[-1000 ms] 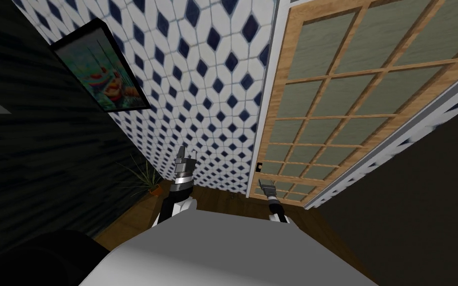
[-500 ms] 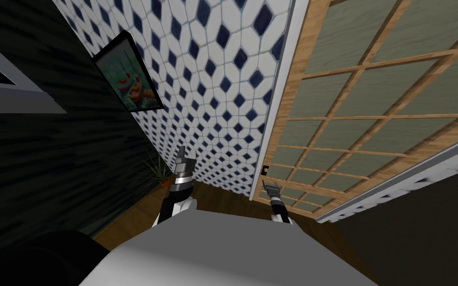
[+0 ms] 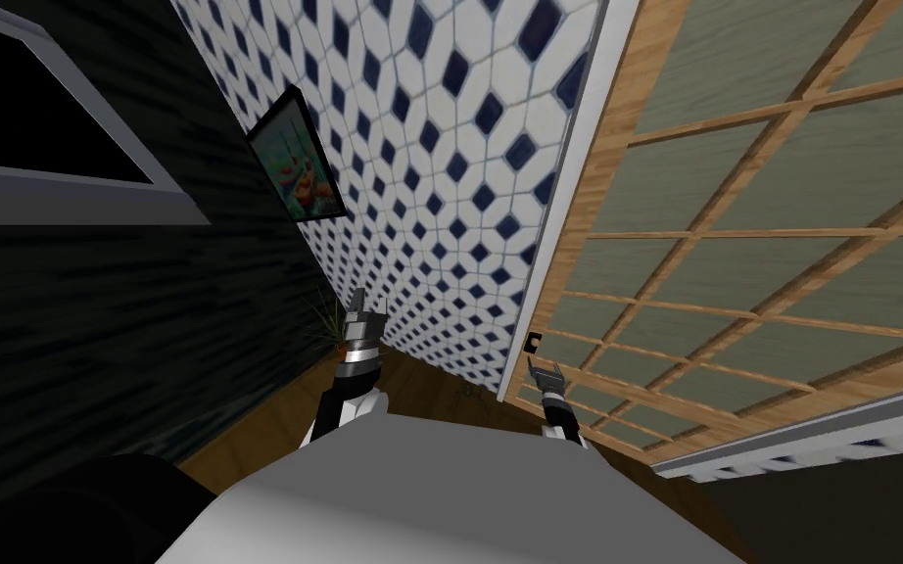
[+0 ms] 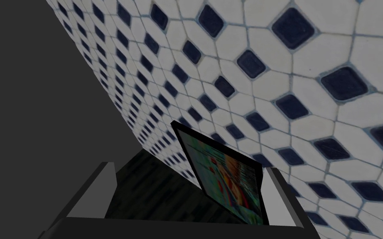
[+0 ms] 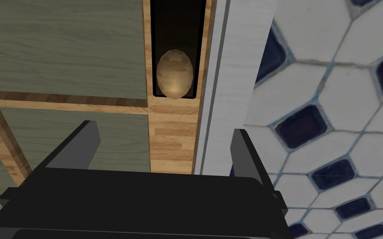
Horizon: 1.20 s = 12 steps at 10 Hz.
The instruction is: Pull the door open
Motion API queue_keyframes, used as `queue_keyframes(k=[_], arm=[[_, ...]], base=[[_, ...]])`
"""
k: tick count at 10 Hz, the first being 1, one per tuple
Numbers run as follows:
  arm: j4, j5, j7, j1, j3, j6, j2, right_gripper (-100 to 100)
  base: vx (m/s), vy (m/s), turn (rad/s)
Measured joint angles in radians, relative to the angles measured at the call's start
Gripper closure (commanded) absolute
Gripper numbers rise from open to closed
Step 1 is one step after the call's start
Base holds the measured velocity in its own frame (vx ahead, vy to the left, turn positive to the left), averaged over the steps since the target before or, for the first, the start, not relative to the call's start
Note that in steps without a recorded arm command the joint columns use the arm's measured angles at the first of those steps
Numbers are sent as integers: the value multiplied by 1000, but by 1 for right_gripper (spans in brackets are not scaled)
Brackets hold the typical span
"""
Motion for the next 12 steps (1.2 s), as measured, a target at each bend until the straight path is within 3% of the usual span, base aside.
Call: queue_keyframes(k=[3, 5, 6, 8, 10, 12], arm=[[-40, -25, 15, 19, -41, 31, 0, -100], [3, -41, 25, -3, -65, 18, -15, -100], [-36, -49, 29, 16, -80, 37, -10, -100], [14, -59, 40, -2, -95, 12, -20, -100], [-11, -74, 48, 15, -119, 23, -16, -100], [59, -90, 59, -13, -143, -7, -39, -100]], base=[[1, -31, 125], [12, -36, 288], [-1, -42, 70], [3, -20, 107], [6, -28, 91], [13, -39, 274]])
